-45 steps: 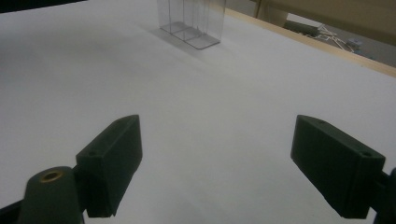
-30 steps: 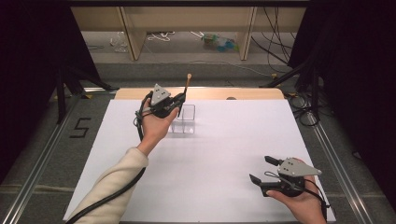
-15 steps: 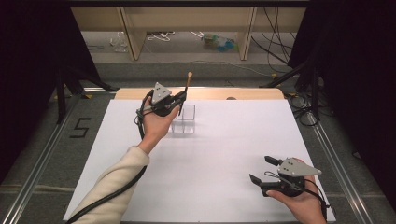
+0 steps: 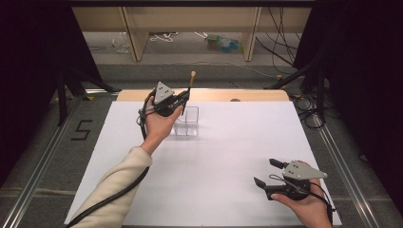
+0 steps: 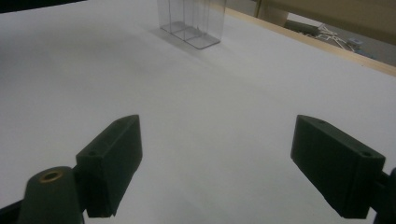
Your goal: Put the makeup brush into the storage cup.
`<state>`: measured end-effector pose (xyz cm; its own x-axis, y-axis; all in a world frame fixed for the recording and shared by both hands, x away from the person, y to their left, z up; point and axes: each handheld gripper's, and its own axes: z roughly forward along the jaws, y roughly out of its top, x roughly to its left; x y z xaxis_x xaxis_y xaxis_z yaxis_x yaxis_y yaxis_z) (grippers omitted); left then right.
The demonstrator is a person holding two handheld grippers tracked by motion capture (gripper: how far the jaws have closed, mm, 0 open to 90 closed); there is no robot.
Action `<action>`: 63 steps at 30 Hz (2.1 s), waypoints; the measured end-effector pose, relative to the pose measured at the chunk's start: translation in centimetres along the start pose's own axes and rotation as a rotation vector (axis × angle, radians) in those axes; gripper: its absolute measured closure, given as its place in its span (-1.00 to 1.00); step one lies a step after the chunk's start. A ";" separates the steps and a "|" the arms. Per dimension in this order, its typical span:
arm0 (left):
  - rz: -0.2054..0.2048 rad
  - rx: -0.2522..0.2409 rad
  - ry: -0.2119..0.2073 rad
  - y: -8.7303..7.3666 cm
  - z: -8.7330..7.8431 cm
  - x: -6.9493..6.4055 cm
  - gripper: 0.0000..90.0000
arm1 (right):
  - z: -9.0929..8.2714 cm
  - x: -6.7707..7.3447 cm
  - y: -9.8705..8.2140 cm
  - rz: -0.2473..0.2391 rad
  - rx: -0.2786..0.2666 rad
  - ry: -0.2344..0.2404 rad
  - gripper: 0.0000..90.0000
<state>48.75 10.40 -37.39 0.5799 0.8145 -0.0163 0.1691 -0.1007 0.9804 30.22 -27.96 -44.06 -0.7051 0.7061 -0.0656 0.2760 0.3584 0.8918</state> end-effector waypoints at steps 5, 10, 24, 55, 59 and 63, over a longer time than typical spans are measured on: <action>0.006 -0.005 0.002 0.1 0.0 0.1 0.85 | 0.0 0.0 0.0 0.000 0.003 0.000 -0.61; 0.011 -0.010 0.001 0.1 0.0 0.2 0.85 | 0.0 0.0 0.0 -0.002 0.004 0.000 -0.61; 0.018 -0.012 0.007 0.1 0.4 0.3 0.85 | 0.0 0.0 0.0 0.000 0.002 0.001 -0.61; 0.041 -0.020 0.011 -0.3 0.7 0.5 0.85 | -0.2 0.0 0.1 -0.002 0.024 -0.001 -0.61; 0.042 -0.022 0.013 -0.4 0.7 0.6 0.85 | -0.1 0.0 0.0 0.000 0.002 0.002 -0.61; 0.043 -0.023 0.014 -0.6 0.8 0.7 0.85 | 0.0 0.0 0.0 -0.001 0.002 0.003 -0.61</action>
<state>49.72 10.61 -38.14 0.5750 0.8176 0.0289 0.1256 -0.1231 0.9844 30.21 -27.96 -44.02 -0.7073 0.7040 -0.0646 0.2771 0.3601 0.8908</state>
